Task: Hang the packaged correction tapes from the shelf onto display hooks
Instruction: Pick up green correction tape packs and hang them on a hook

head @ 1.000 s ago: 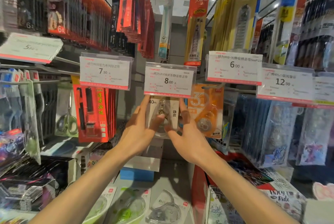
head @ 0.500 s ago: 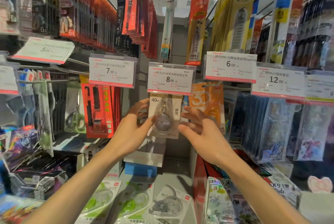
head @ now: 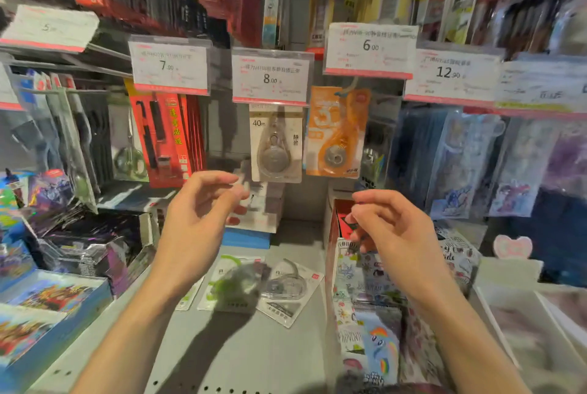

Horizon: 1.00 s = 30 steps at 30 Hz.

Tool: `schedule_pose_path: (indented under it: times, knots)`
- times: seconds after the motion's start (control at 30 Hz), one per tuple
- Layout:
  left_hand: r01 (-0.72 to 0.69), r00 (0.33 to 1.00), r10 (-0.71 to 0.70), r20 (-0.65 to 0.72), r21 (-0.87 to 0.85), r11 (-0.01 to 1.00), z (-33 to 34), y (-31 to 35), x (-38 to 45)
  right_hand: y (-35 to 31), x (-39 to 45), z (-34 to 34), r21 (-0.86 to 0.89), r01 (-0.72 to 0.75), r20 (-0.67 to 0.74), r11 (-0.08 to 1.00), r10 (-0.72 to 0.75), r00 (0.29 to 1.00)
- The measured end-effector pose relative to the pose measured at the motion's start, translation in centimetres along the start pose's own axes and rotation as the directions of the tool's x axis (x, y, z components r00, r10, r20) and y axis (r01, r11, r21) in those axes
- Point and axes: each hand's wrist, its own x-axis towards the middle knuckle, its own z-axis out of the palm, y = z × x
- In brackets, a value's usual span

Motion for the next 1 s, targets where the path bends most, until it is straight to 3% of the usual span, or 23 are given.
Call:
schedule_pose_path:
  times: [0.33,0.57,0.73,1.0]
  knots:
    - [0.171,0.985,-0.172,-0.030,-0.042,0.984,-0.2,-1.1,-5.5,2.0,-4.1,-0.3,0.053,-0.137,0.026,0.989,0.136,0.990]
    - [0.175,0.985,-0.174,0.016,-0.080,0.981,-2.5,-2.4,-3.7,1.0,-4.3,1.3,-0.022,-0.131,-0.030,0.991,0.130,0.991]
    - [0.133,0.987,-0.128,0.096,-0.049,0.990,-7.1,-3.5,-0.6,-0.2,-3.8,6.1,-0.064,-0.073,-0.110,0.995,0.066,0.992]
    - [0.140,0.940,-0.183,0.287,0.163,0.977,-15.0,-6.7,4.8,0.2,-1.7,17.4,-0.185,-0.070,-0.071,0.980,0.058,0.996]
